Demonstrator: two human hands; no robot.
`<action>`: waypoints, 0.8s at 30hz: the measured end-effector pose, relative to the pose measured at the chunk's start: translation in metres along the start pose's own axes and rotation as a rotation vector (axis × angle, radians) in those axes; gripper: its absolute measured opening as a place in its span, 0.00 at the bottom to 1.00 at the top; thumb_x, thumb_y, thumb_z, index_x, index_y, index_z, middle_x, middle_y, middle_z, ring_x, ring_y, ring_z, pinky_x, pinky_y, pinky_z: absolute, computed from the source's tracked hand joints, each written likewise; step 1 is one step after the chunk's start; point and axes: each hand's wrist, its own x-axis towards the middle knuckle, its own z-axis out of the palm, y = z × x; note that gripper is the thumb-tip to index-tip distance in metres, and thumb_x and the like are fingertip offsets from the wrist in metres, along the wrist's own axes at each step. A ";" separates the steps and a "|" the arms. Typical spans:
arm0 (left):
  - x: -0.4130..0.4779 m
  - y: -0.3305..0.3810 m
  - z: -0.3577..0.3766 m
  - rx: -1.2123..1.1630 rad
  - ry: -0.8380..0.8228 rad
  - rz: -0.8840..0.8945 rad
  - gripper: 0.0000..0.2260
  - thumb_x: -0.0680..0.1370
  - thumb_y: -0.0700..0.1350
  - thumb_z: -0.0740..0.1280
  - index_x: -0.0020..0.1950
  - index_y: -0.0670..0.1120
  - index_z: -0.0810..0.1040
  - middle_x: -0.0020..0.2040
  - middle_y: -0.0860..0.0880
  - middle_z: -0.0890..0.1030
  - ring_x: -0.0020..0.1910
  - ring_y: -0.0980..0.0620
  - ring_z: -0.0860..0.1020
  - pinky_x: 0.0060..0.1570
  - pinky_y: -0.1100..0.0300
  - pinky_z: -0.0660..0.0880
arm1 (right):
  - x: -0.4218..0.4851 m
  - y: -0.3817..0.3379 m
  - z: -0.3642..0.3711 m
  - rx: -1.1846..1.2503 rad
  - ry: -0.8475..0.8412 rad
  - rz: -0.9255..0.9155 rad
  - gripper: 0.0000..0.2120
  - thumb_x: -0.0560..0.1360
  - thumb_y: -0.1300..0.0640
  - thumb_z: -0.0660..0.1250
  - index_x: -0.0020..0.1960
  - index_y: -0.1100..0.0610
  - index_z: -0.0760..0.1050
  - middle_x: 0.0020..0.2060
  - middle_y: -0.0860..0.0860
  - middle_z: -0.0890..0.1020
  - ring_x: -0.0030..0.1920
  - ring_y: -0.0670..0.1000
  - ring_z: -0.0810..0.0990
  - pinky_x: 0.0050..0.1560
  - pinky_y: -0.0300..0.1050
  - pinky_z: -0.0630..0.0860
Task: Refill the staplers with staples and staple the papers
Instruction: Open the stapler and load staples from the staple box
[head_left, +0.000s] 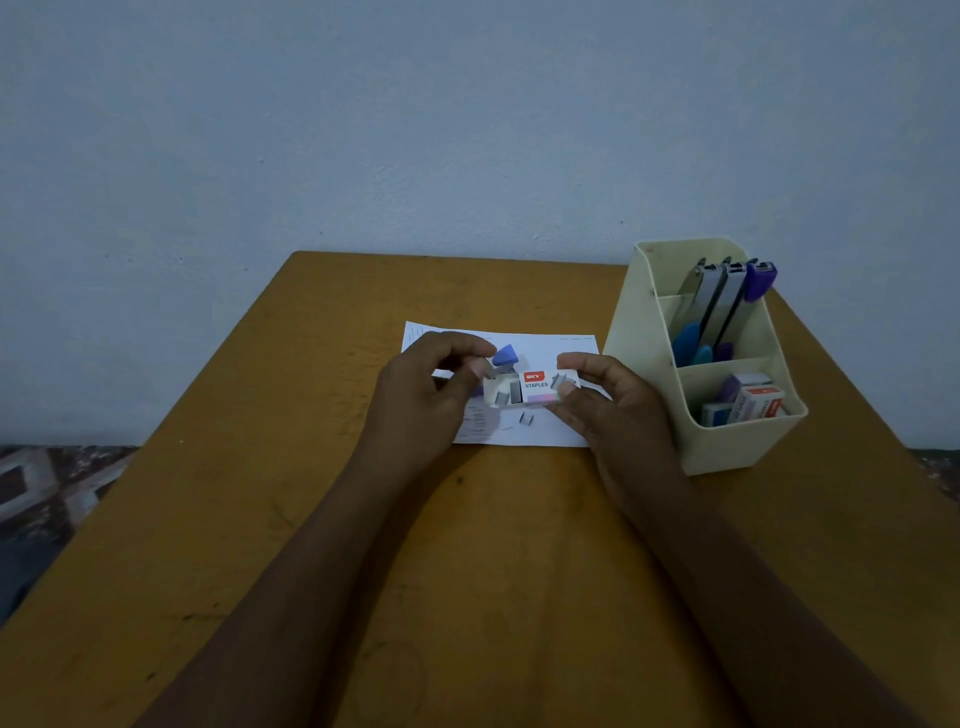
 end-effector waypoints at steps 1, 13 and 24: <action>0.001 0.000 -0.001 -0.023 0.004 -0.018 0.07 0.78 0.40 0.66 0.51 0.50 0.81 0.48 0.59 0.81 0.45 0.63 0.78 0.42 0.73 0.71 | 0.000 0.000 0.000 -0.021 -0.003 -0.005 0.11 0.76 0.60 0.65 0.57 0.52 0.77 0.54 0.44 0.76 0.53 0.45 0.78 0.53 0.44 0.80; 0.004 -0.001 -0.005 -0.137 0.023 -0.107 0.05 0.78 0.41 0.67 0.48 0.49 0.81 0.44 0.53 0.83 0.41 0.52 0.81 0.45 0.54 0.80 | 0.005 -0.004 -0.014 -0.016 -0.005 -0.027 0.17 0.74 0.69 0.64 0.61 0.57 0.75 0.52 0.46 0.77 0.46 0.37 0.78 0.43 0.27 0.76; 0.003 -0.005 -0.004 -0.104 -0.001 -0.121 0.05 0.78 0.41 0.67 0.51 0.47 0.81 0.45 0.52 0.83 0.34 0.57 0.79 0.38 0.69 0.76 | 0.013 0.006 -0.019 -0.364 -0.018 -0.130 0.14 0.75 0.67 0.65 0.57 0.52 0.73 0.61 0.52 0.77 0.60 0.48 0.76 0.56 0.38 0.76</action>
